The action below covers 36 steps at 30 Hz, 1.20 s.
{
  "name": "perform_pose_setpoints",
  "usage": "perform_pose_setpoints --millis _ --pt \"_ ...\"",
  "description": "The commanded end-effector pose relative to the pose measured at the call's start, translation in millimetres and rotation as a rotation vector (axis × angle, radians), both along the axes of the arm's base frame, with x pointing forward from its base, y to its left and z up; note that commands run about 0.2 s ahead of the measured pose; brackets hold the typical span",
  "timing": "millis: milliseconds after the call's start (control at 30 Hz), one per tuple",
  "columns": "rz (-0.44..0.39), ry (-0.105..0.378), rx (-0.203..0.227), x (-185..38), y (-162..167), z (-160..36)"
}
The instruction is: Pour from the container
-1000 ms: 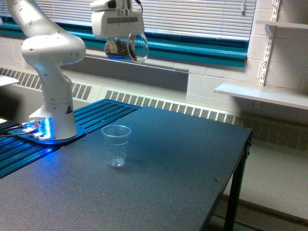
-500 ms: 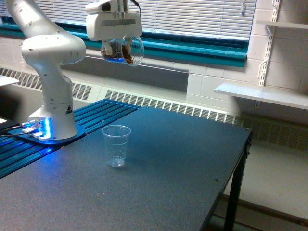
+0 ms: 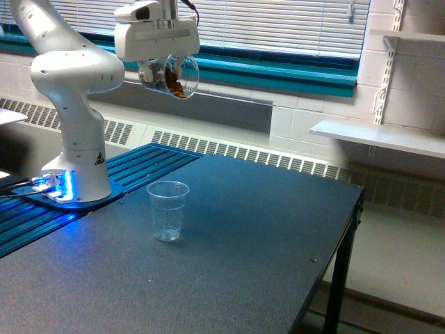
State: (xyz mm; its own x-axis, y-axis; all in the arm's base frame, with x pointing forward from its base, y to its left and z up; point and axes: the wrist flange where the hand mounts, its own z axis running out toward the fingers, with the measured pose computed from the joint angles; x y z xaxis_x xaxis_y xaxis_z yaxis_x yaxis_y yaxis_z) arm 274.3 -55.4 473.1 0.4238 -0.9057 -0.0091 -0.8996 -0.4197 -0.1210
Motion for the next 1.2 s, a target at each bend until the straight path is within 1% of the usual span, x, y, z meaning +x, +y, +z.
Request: perform_pose_setpoints --millis 33,433,1200 --pt "-0.037 0.013 0.024 -4 -2 -1.2" --pt "-0.058 0.036 0.058 -9 -5 -7.8" --pt "-0.115 0.078 0.087 -10 -21 -24.5"
